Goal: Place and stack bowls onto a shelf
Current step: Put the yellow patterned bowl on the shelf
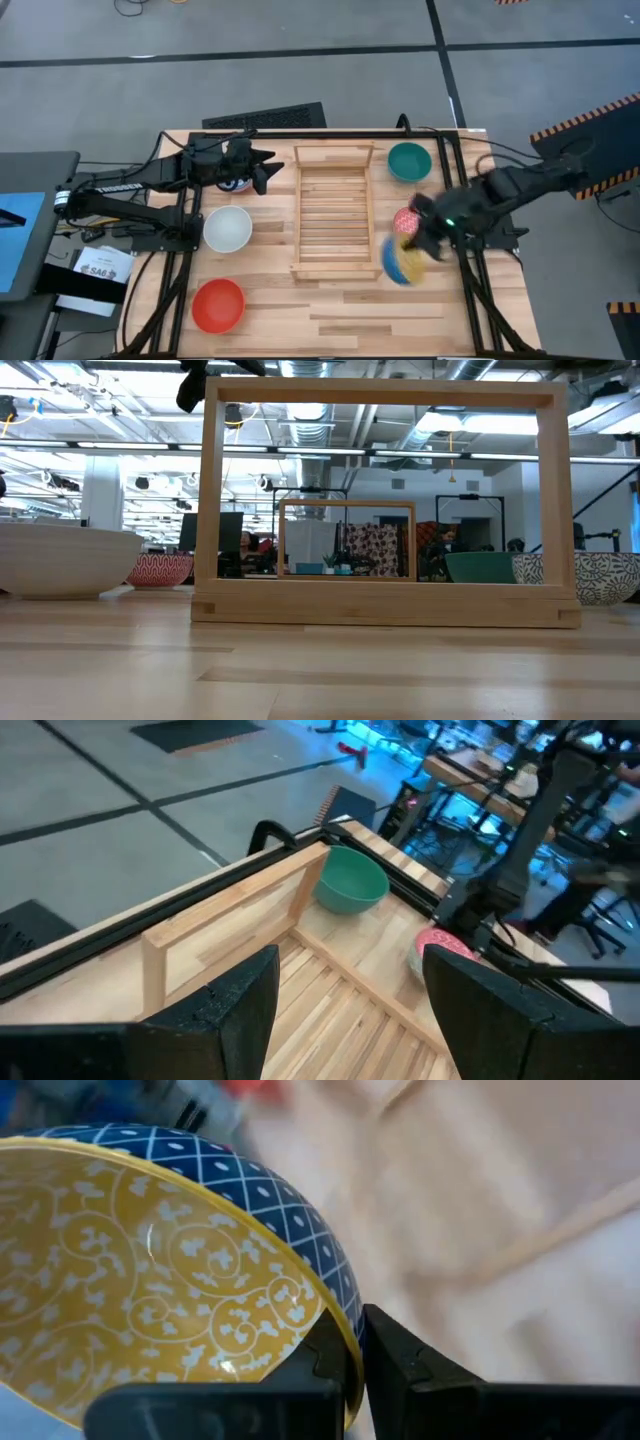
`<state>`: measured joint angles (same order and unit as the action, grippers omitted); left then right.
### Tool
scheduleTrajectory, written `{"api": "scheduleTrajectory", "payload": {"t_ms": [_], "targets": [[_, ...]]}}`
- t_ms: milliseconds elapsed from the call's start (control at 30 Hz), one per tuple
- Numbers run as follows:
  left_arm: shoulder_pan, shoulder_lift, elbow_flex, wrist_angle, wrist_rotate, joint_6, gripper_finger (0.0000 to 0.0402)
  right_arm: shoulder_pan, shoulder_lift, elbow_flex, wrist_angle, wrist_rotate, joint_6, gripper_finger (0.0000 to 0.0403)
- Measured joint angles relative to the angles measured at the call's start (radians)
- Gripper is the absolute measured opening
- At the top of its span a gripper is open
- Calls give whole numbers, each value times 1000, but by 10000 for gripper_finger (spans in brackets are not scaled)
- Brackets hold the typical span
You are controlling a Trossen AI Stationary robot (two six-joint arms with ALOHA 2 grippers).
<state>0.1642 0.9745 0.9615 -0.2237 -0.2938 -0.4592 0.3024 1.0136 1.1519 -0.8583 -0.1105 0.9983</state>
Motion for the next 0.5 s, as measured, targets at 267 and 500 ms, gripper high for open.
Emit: {"api": "scheduleTrajectory", "payload": {"t_ms": [267, 500], "targets": [[0, 0, 32, 13, 125, 18, 231, -337, 317, 125, -6, 14, -136, 37], [0, 0, 77, 12, 133, 47, 231, -548, 573, 149, 117, 44, -156, 37]]}}
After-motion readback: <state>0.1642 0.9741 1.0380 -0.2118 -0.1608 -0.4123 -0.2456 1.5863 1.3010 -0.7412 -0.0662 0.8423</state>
